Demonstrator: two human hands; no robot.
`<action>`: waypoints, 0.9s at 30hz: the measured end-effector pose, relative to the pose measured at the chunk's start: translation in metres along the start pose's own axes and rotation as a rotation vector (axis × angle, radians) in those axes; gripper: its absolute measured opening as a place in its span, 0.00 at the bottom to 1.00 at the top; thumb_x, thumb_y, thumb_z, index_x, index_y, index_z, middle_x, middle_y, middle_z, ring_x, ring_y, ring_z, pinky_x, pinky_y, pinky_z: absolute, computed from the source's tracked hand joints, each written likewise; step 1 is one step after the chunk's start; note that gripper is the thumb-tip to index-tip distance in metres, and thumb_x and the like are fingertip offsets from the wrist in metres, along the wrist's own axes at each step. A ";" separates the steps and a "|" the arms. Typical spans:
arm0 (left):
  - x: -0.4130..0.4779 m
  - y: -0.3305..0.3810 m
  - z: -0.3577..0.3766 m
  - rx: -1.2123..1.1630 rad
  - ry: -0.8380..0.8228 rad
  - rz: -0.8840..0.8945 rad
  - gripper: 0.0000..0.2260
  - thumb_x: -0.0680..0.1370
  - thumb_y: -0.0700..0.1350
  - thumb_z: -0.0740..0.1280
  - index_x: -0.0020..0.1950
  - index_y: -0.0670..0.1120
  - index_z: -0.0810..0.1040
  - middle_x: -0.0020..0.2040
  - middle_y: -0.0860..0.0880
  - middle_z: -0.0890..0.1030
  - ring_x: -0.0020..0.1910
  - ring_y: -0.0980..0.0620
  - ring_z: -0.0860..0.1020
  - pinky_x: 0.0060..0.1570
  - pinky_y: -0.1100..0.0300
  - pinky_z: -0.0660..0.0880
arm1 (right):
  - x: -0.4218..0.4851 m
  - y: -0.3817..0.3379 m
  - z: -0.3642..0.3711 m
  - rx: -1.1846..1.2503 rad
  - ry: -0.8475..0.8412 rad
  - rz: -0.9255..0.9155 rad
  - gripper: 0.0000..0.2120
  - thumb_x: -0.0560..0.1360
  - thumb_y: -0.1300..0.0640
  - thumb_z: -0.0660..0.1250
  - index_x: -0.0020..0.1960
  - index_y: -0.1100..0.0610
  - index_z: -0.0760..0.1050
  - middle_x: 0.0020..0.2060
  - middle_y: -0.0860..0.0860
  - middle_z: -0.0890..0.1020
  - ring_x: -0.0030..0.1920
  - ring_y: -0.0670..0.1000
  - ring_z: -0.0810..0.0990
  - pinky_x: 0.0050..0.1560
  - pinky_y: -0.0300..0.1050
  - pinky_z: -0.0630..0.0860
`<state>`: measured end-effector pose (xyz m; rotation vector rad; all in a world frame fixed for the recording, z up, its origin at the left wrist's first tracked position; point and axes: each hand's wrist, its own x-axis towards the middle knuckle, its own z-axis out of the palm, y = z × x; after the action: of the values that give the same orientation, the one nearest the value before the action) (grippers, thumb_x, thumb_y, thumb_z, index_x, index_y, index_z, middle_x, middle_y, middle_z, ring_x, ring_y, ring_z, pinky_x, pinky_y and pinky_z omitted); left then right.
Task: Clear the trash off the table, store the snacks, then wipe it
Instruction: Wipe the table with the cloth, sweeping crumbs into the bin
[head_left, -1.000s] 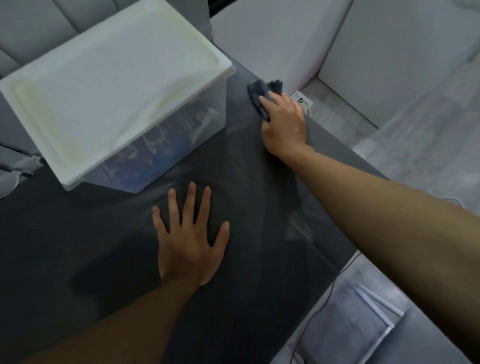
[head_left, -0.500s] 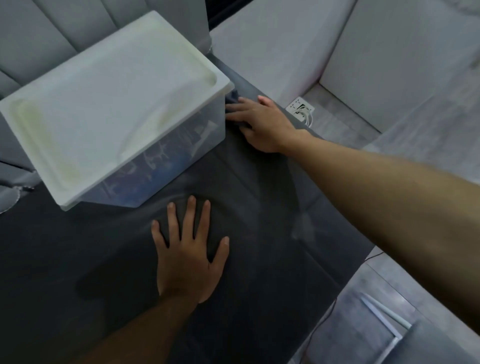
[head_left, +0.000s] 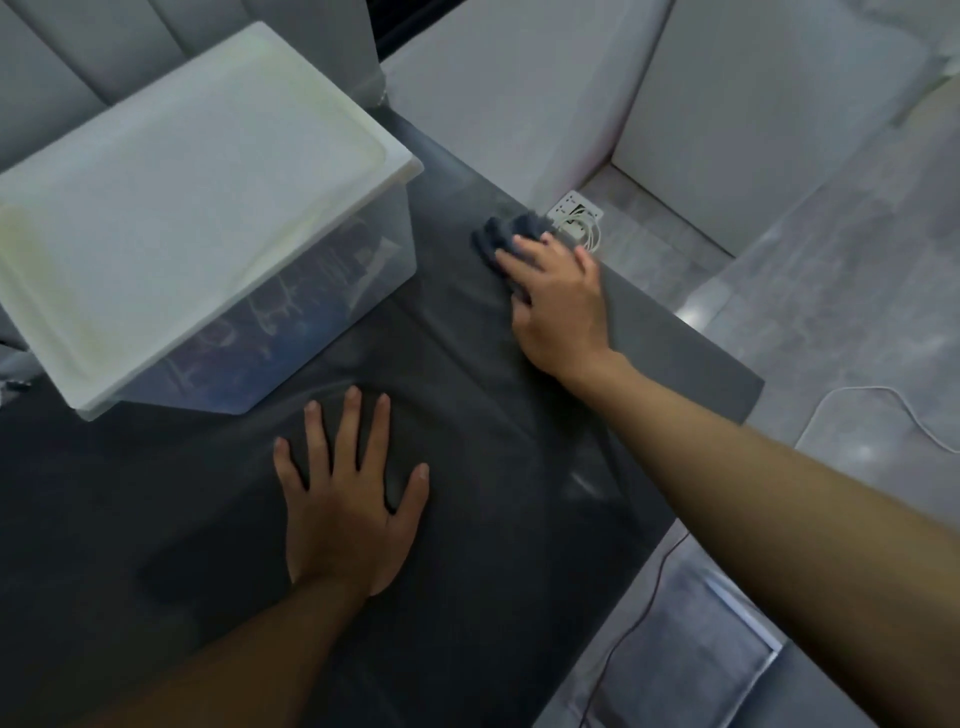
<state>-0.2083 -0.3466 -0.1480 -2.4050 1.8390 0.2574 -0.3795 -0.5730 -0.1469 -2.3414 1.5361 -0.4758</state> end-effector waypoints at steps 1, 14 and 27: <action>-0.001 0.000 0.000 -0.004 0.000 -0.002 0.34 0.79 0.65 0.47 0.81 0.51 0.50 0.82 0.49 0.50 0.80 0.40 0.46 0.73 0.33 0.49 | -0.011 -0.002 0.001 0.031 -0.016 -0.095 0.22 0.76 0.58 0.64 0.69 0.48 0.76 0.71 0.48 0.74 0.75 0.54 0.66 0.75 0.55 0.55; 0.000 0.000 0.003 0.011 -0.002 -0.030 0.34 0.79 0.68 0.40 0.81 0.54 0.41 0.82 0.51 0.44 0.80 0.42 0.41 0.75 0.34 0.46 | -0.077 0.015 -0.015 0.006 -0.005 -0.059 0.22 0.75 0.58 0.64 0.68 0.48 0.77 0.70 0.49 0.75 0.74 0.57 0.67 0.74 0.61 0.55; 0.000 0.001 0.004 -0.011 0.034 -0.031 0.34 0.78 0.68 0.40 0.81 0.54 0.43 0.82 0.51 0.45 0.80 0.43 0.41 0.75 0.35 0.44 | -0.121 0.034 -0.028 -0.034 0.112 0.248 0.22 0.77 0.57 0.63 0.70 0.46 0.74 0.72 0.48 0.72 0.76 0.54 0.63 0.74 0.58 0.53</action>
<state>-0.2096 -0.3459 -0.1520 -2.4585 1.8169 0.2253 -0.4645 -0.4762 -0.1493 -2.1394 1.8694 -0.5304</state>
